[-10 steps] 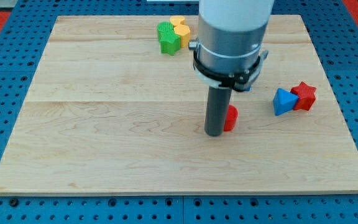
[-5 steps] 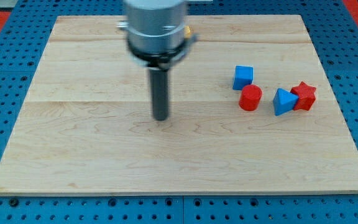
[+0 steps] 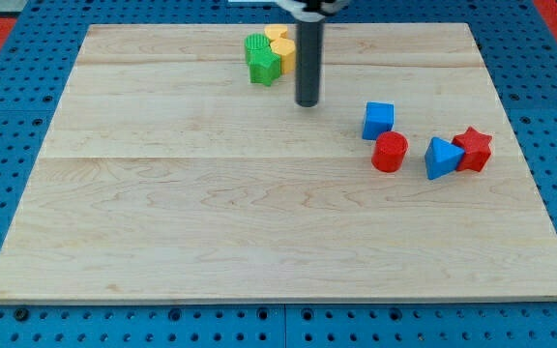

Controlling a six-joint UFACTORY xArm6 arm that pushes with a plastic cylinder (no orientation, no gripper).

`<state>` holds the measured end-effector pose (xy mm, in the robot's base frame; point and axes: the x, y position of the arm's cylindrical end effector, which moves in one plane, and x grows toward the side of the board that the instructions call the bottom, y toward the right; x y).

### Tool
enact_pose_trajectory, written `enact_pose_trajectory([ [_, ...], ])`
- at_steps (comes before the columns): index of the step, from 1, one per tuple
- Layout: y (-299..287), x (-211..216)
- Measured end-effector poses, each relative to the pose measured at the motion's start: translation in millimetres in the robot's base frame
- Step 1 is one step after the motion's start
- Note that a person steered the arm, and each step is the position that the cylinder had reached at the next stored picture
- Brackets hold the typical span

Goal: Push the blue cube closer to red circle

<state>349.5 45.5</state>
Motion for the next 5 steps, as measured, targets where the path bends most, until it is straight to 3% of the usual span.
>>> enact_pose_trajectory([
  [2,30.7,35.2],
  [5,68.7,21.7],
])
